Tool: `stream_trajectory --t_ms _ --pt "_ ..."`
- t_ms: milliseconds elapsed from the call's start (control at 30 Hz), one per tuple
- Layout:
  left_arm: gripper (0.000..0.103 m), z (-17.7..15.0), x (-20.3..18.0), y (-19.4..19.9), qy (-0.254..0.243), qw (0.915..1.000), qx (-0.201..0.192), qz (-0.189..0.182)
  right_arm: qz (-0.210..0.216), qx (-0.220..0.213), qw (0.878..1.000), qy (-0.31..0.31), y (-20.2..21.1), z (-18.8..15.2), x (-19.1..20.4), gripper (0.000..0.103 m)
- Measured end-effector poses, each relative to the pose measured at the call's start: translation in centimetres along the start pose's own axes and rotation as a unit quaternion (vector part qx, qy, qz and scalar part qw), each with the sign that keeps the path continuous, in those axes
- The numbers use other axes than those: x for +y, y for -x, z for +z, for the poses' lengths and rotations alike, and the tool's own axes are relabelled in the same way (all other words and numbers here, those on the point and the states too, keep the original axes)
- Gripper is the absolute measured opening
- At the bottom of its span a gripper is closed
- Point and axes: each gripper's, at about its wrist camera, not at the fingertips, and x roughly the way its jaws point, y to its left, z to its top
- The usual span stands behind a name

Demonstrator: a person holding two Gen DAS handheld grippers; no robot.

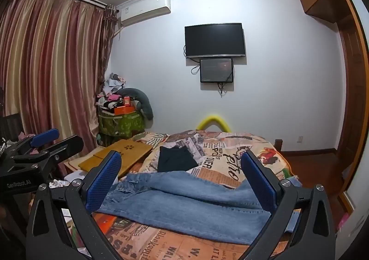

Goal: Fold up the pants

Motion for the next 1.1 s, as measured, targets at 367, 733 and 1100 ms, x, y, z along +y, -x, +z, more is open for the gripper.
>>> stream_trajectory --t_ms 367,733,1100 --pt "0.103 -0.3 0.6 0.5 0.005 1.0 -0.005 0.001 0.004 0.002 1.0 -0.002 -0.2 0.0 0.0 0.103" --pt "0.103 -0.8 0.9 0.3 0.004 1.0 -0.005 0.006 0.0 -0.001 1.0 -0.001 -0.2 -0.1 0.1 0.103" --pt "0.103 -0.9 0.8 0.3 0.002 0.9999 -0.006 0.01 -0.001 -0.001 1.0 -0.001 -0.3 0.0 0.0 0.103"
